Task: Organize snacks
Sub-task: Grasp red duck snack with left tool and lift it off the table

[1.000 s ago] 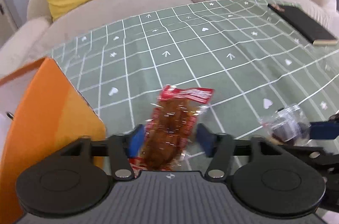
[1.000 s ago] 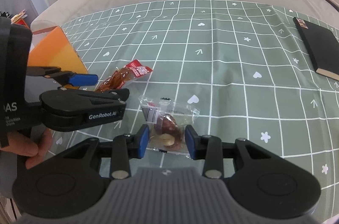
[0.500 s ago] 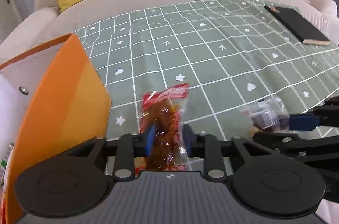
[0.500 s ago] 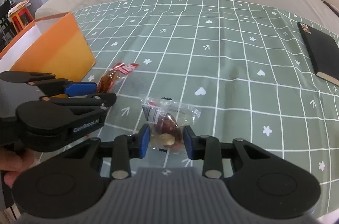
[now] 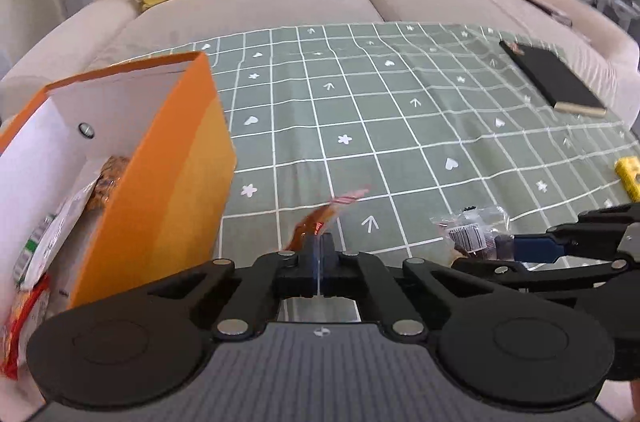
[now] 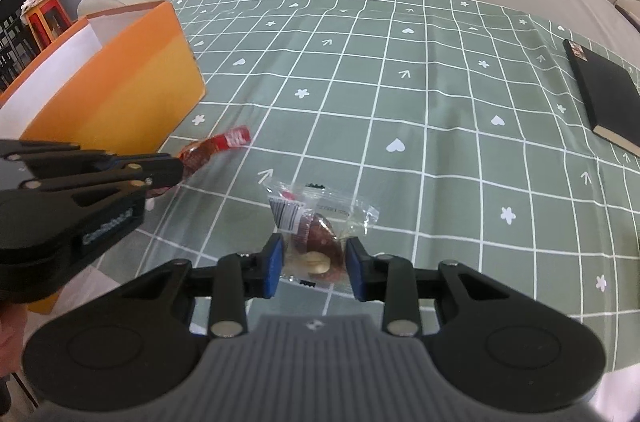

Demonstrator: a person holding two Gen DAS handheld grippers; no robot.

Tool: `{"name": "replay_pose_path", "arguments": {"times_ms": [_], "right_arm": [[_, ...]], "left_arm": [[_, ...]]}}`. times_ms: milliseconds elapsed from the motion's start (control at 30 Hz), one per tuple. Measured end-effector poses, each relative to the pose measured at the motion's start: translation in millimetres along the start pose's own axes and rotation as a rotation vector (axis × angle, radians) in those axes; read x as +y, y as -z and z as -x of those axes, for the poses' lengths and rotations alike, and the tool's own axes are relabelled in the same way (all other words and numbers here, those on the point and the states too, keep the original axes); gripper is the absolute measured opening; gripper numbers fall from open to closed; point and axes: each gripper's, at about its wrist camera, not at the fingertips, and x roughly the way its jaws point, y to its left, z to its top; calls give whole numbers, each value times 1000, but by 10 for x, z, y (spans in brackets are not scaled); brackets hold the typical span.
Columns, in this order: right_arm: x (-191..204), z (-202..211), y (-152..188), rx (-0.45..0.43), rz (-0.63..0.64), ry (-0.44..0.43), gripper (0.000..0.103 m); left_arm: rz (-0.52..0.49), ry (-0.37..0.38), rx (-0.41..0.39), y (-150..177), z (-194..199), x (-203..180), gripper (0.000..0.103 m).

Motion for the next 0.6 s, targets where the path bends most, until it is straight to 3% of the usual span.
{"name": "replay_pose_path", "arguments": {"times_ms": [433,600], "right_arm": [[186,352,188,-36,6,-34,30],[219,357,291,-8,-4,-25,30]], "left_arm": [[101,80,-42,99,487,133,0],[21,122,-16,170,517,115,0]]}}
